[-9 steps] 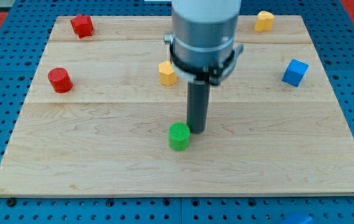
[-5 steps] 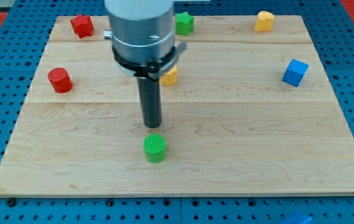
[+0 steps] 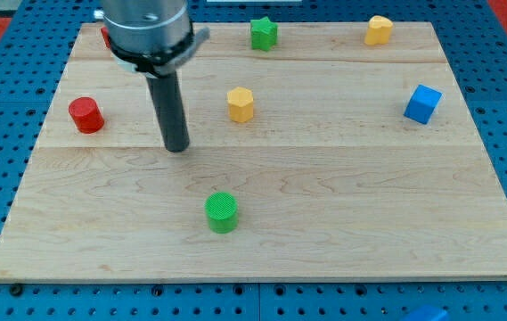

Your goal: Push the yellow hexagon to the bottom right corner

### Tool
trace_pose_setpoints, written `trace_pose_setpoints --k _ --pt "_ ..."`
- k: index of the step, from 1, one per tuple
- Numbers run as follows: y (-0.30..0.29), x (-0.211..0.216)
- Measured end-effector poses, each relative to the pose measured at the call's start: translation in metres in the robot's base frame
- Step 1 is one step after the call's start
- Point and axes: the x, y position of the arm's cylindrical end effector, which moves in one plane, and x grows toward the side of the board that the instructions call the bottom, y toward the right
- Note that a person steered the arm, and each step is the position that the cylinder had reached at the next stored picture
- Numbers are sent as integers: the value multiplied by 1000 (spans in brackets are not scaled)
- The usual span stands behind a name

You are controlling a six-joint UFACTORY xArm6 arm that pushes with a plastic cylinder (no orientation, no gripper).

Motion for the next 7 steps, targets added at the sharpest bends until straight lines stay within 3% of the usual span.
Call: trace_pose_setpoints --k 1,2,3,4,5,6,7 --pt "-26 -18" --pt "11 -86" --pt "129 -55" --pt "232 9" --pt "266 84" --pt "294 102" --pt "275 101"
